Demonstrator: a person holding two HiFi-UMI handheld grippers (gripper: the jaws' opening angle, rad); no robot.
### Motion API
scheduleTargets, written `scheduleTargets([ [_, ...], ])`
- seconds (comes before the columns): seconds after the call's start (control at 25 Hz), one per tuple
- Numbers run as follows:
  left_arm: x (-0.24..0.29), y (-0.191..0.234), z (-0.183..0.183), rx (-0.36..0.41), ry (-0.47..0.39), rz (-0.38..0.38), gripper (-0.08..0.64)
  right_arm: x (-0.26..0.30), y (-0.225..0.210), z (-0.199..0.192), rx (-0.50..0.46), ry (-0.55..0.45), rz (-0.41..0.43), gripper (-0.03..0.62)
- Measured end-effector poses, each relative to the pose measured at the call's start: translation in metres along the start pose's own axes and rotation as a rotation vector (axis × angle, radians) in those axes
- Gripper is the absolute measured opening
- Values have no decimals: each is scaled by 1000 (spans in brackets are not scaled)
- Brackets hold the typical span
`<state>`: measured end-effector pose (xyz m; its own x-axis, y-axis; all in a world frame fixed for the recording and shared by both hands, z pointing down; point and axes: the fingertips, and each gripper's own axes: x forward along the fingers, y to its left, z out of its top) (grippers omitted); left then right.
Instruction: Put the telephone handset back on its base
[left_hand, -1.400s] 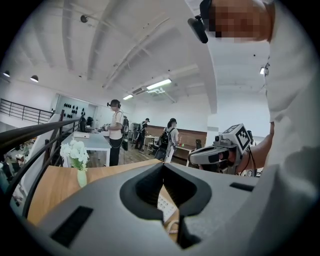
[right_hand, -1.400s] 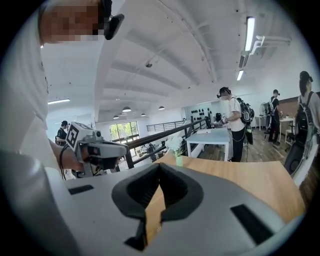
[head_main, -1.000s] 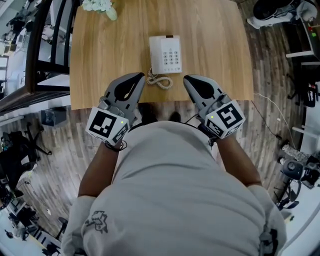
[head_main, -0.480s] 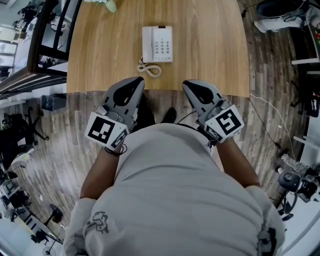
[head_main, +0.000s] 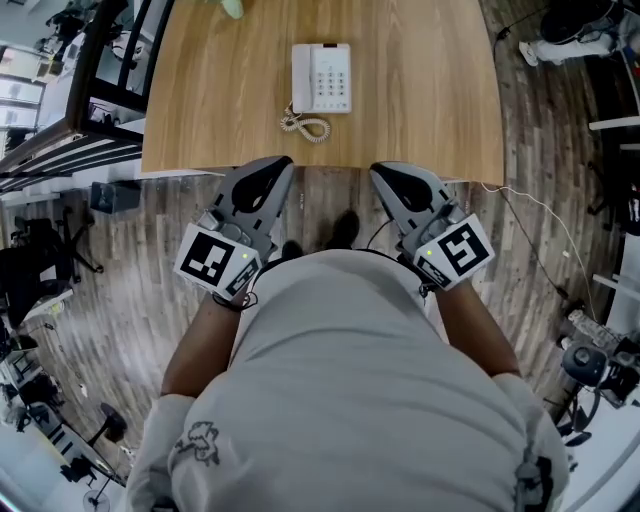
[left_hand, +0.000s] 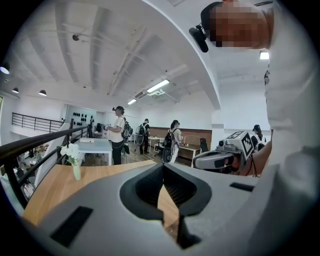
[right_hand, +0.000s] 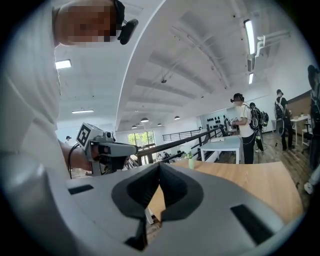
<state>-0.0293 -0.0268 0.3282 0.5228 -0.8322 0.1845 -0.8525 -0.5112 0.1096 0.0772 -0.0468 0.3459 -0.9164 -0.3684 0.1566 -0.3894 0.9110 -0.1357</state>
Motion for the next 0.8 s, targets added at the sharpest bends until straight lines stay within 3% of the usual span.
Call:
scheduleTargets([
  [0.24,-39,-5,-3,11,-5,-29,6,0,39,0,-7,-13,-26,6],
  [0.4,-77,-4,-4,-4,-25,-31,6,-3,70,0,-14,1,-87,6],
  [0.8,-179,5,-11,-4,-77,-63,6,4,167,-6,-49,7,-152,6],
])
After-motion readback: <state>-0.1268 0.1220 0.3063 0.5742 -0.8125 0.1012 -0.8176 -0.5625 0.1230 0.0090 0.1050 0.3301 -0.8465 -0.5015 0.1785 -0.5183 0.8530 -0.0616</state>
